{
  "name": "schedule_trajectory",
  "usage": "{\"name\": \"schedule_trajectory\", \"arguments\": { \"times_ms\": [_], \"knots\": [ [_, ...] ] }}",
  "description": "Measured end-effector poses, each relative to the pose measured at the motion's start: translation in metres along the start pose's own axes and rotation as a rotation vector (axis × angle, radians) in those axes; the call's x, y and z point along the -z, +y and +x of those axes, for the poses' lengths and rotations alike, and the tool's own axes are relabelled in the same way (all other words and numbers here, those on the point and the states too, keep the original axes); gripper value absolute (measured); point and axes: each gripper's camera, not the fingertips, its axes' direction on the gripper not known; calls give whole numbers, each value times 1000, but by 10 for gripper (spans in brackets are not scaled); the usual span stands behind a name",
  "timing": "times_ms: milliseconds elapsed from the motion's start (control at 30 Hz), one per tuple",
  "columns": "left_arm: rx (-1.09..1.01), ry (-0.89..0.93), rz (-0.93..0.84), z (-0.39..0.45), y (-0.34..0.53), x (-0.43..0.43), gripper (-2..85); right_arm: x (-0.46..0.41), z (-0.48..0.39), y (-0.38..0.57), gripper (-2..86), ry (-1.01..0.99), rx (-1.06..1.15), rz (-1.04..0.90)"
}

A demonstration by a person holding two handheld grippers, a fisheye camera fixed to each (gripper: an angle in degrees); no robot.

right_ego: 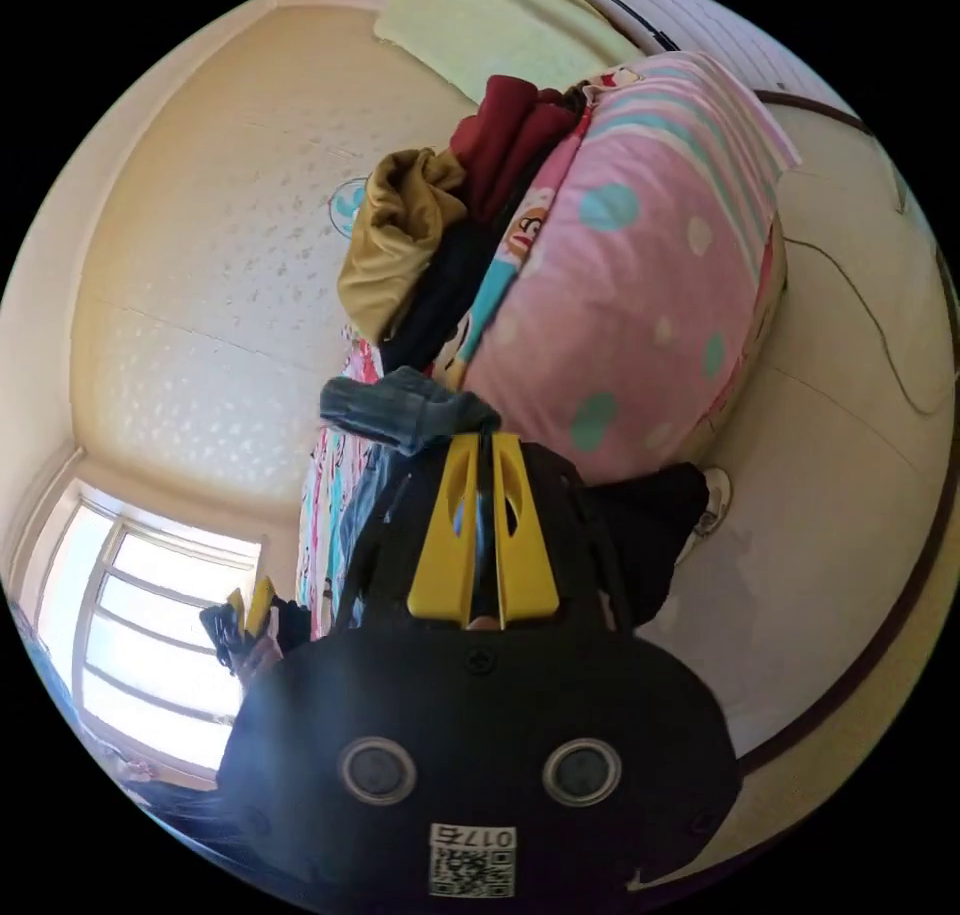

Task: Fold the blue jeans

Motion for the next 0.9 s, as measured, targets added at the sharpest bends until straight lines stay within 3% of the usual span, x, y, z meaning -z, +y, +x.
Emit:
{"name": "schedule_trajectory", "arguments": {
  "times_ms": [100, 200, 367, 400, 500, 600, 733, 800, 900],
  "knots": [
    [-69, -152, -122, 10, -51, -69, 139, 7, 17, 4, 115, -156, 21, 25],
    [-135, -354, -211, 9, -94, -137, 156, 1, 37, 6, 159, -186, 2, 12],
    [-69, -457, -542, -29, -111, -263, 163, -24, 64, -1, 160, -164, -39, -80],
    [-84, -482, -524, -25, -107, -267, 158, -24, 67, -4, 145, -174, -43, -74],
    [-187, -570, -410, 19, -81, -255, 69, -11, 62, -8, 66, -276, -40, -47],
    [-207, -593, -169, 69, -48, -194, 46, 28, 14, -7, 38, -359, 79, 22],
    [-180, -640, 167, 152, 0, -44, 24, 88, -94, 7, 28, -409, 360, 131],
    [-184, -658, 334, 194, 24, 34, 21, 130, -175, 26, 26, -529, 596, 241],
    [-341, -655, 697, 284, 74, 160, 18, 166, -272, 44, 26, -694, 808, 326]
  ]
}}
